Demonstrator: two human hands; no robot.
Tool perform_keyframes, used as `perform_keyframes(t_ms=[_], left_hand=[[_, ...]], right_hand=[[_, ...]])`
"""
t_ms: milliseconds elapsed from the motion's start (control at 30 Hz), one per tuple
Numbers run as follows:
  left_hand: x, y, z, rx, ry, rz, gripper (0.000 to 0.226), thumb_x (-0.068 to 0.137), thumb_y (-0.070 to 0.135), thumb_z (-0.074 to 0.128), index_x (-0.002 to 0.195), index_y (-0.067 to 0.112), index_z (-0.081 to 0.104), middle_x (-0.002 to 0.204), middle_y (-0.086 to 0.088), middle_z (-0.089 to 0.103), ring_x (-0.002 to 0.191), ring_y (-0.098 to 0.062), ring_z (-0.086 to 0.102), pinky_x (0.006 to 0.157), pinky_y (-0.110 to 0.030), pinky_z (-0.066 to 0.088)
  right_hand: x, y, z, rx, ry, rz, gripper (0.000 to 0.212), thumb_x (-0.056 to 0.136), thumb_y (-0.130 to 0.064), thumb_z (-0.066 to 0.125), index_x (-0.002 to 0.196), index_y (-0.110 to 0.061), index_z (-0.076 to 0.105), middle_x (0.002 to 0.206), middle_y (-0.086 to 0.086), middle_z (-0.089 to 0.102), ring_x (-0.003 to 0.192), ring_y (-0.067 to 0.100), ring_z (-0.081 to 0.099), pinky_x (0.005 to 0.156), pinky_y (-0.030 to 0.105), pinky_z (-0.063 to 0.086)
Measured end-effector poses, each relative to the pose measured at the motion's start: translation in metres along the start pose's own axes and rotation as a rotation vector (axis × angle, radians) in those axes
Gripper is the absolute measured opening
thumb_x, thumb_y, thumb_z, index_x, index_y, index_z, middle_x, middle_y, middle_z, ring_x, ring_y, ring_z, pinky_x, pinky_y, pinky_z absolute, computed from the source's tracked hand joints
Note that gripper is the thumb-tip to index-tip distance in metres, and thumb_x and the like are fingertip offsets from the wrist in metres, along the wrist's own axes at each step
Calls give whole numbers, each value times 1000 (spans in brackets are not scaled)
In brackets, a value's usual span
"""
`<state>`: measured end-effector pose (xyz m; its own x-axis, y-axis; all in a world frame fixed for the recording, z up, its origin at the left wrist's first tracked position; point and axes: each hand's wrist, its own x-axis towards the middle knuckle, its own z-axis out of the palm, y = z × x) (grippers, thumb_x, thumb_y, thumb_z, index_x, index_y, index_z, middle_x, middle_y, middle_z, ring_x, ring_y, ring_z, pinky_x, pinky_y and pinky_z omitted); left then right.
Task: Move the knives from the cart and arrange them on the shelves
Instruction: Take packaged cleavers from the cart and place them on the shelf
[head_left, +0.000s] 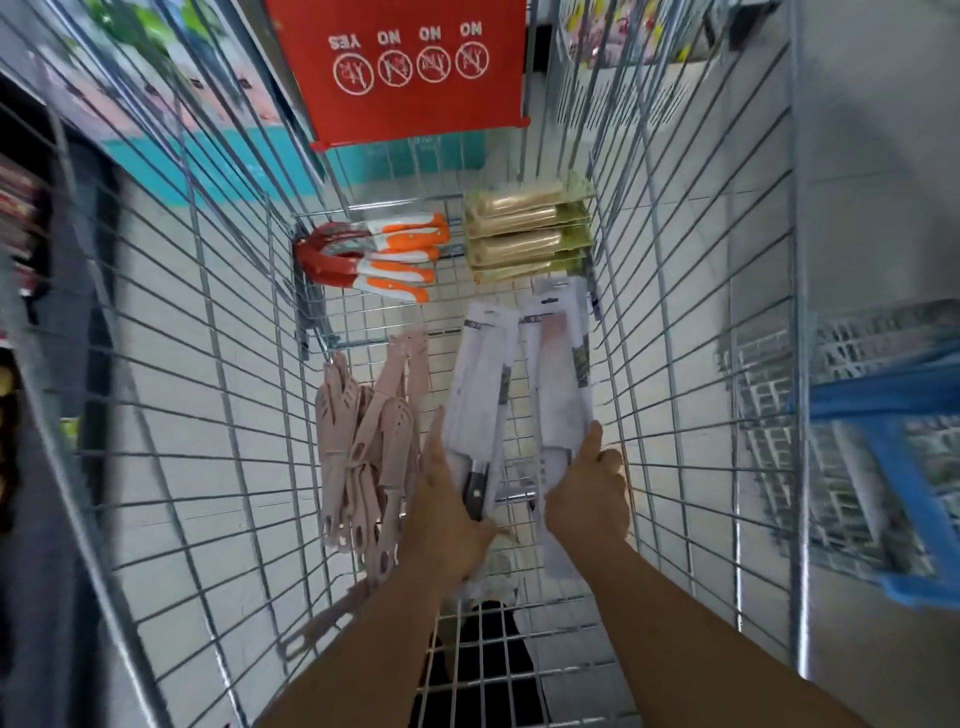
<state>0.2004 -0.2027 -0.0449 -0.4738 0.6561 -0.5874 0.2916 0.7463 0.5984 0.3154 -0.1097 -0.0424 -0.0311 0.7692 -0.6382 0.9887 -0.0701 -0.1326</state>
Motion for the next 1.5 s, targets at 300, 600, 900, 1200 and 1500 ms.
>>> perform_keyframes(t_ms=[300, 600, 900, 1200, 1500], left_hand=[[-29, 25, -37, 68, -52, -70, 106, 81, 40, 71, 152, 32, -7, 152, -11, 26, 136, -30, 35, 106, -42, 39], [-104, 37, -117, 78, 85, 21, 104, 78, 30, 71, 152, 31, -3, 147, -8, 32, 125, -31, 47, 82, -35, 48], [-200, 52, -230, -40, 402, 155, 91, 75, 42, 70, 145, 38, 11, 105, -7, 46, 98, -29, 56, 78, -42, 53], [-281, 33, -325, -259, 723, 129, 94, 83, 34, 67, 151, 36, 2, 134, -3, 41, 117, -24, 50, 80, -24, 38], [-370, -27, -385, -432, 1099, -89, 101, 75, 38, 72, 150, 40, 4, 136, -3, 41, 118, -21, 51, 94, -38, 48]], right_hand=[[-43, -19, -25, 156, 38, -94, 73, 94, -20, 51, 151, -18, 6, 144, 15, 22, 94, 30, 59, 66, 31, 44], [-144, -55, -70, 265, 88, -184, 68, 92, -19, 52, 150, -19, 17, 142, 17, 31, 106, 33, 54, 80, 36, 49], [-252, -115, -115, 483, 254, -550, 62, 82, -13, 53, 141, -19, 34, 110, 15, 55, 60, 10, 48, 48, 22, 31], [-346, -196, -132, 505, 208, -948, 54, 87, -14, 53, 139, -18, 39, 121, 10, 51, 89, 14, 50, 64, 23, 36], [-447, -277, -116, 336, -69, -1286, 68, 93, -19, 54, 152, -25, 20, 127, 5, 38, 86, 12, 43, 78, 20, 34]])
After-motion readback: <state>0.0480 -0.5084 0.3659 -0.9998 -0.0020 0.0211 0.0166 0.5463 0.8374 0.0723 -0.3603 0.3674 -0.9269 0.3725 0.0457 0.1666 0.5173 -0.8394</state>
